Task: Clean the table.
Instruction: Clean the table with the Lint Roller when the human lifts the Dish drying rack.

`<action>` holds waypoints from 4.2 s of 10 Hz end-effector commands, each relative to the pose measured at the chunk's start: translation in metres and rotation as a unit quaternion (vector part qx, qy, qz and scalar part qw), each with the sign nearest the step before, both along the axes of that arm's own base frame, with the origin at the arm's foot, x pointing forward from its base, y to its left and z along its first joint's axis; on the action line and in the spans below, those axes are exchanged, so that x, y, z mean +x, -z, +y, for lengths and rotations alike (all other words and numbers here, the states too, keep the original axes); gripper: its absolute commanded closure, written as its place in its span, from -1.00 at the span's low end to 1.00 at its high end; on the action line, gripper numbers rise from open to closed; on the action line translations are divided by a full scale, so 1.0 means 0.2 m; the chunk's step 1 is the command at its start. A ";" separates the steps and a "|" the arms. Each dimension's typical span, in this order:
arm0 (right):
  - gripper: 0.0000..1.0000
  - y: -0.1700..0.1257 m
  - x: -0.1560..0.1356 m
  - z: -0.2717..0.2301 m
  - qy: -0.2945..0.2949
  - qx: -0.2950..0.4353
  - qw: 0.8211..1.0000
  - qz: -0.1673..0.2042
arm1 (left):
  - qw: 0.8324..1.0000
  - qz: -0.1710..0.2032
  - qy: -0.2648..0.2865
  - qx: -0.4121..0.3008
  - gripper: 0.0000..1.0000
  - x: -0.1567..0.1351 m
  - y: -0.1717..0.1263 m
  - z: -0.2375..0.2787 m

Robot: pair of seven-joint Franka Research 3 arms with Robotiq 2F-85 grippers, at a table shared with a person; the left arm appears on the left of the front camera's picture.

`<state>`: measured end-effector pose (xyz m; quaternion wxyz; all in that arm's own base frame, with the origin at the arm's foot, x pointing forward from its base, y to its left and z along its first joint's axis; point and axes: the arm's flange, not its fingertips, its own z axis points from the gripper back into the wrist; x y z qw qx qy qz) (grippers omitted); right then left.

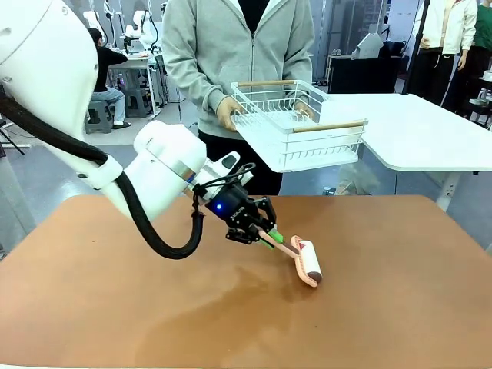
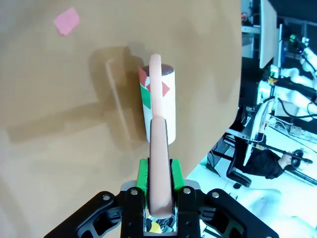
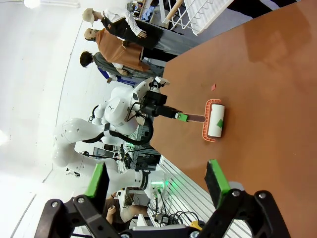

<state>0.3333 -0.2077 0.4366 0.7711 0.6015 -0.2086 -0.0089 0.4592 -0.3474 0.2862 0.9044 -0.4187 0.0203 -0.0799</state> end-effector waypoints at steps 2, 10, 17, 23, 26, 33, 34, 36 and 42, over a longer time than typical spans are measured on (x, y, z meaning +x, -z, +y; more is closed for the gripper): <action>-1.00 -0.01 0.00 0.01 0.000 0.007 1.000 -0.013 | 0.999 0.010 0.042 -0.004 0.57 -0.03 -0.04 0.02; -1.00 -0.01 0.00 0.01 0.000 0.007 1.000 -0.013 | 0.999 0.017 -0.006 0.042 0.57 0.21 -0.85 1.41; -1.00 -0.01 0.00 0.01 0.000 0.007 1.000 -0.013 | 0.998 -0.001 -0.049 0.043 0.57 0.23 -0.79 1.79; -1.00 -0.01 0.00 0.01 0.000 0.007 1.000 -0.013 | 0.997 -0.015 -0.058 0.041 0.57 0.54 -0.64 1.68; -1.00 -0.01 0.00 0.01 0.000 0.007 1.000 -0.013 | 0.998 -0.018 -0.051 0.044 0.57 0.63 -0.56 1.67; -1.00 -0.01 0.00 0.01 0.000 0.007 1.000 -0.013 | 0.996 0.058 -0.032 0.058 0.57 0.66 -0.22 1.60; -1.00 -0.01 0.00 0.01 0.000 0.007 1.000 -0.013 | 0.996 0.061 -0.018 0.055 0.57 0.66 -0.18 1.56; -1.00 -0.01 0.00 0.01 0.000 0.007 1.000 -0.013 | 0.996 0.066 -0.015 0.062 0.57 0.62 -0.06 1.43; -1.00 -0.01 0.00 0.01 0.000 0.007 1.000 -0.013 | 0.998 0.061 0.013 0.022 0.57 0.31 0.16 0.79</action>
